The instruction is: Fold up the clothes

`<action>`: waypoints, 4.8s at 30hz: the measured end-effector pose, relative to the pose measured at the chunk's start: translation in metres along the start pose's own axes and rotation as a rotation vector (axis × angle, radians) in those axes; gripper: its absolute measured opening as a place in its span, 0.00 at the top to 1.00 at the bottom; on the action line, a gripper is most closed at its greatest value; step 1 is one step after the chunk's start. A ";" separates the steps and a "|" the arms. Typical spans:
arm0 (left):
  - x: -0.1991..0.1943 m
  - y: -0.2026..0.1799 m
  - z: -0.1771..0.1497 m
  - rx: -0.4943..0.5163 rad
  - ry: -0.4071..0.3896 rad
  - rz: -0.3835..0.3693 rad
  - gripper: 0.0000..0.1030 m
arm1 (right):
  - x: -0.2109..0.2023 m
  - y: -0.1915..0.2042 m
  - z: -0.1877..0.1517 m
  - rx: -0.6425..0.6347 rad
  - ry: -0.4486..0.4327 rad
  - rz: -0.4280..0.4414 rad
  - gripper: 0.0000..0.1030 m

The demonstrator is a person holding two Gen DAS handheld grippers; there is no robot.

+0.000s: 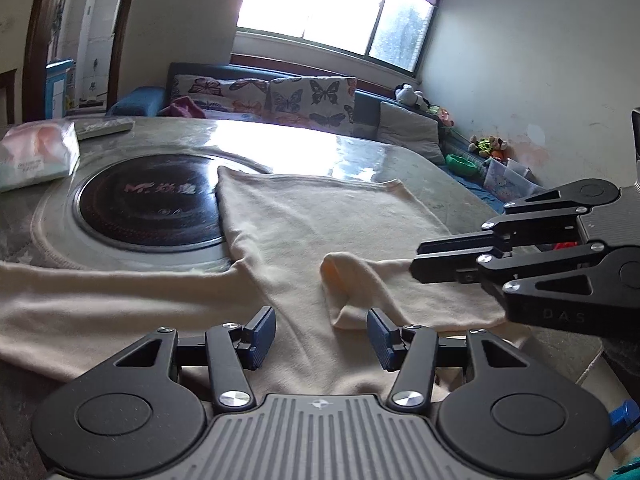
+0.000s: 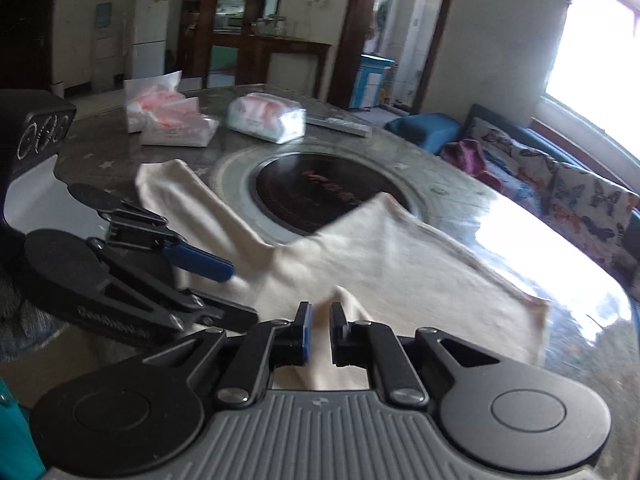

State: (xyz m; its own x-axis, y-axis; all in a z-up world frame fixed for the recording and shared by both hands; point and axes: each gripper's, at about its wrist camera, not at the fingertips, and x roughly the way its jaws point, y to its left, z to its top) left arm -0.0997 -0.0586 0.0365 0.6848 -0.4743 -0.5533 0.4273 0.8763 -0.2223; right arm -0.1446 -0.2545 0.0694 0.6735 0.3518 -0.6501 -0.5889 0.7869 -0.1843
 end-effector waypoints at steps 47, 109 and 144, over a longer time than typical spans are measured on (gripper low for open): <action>0.006 -0.102 0.111 0.341 -0.177 -0.087 0.98 | -0.042 -0.064 -0.114 0.252 0.094 -0.240 0.62; 0.070 -0.021 0.021 0.216 0.091 0.092 0.86 | 0.019 -0.109 -0.072 0.297 0.090 -0.155 0.83; -0.072 0.118 -0.017 -0.323 -0.031 0.617 0.52 | 0.061 0.009 0.000 -0.015 0.084 0.189 0.85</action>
State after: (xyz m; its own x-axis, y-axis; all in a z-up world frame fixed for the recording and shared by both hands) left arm -0.1087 0.0799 0.0364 0.7645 0.1203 -0.6333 -0.2392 0.9652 -0.1054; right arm -0.1089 -0.2258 0.0283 0.5109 0.4484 -0.7334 -0.7085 0.7029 -0.0638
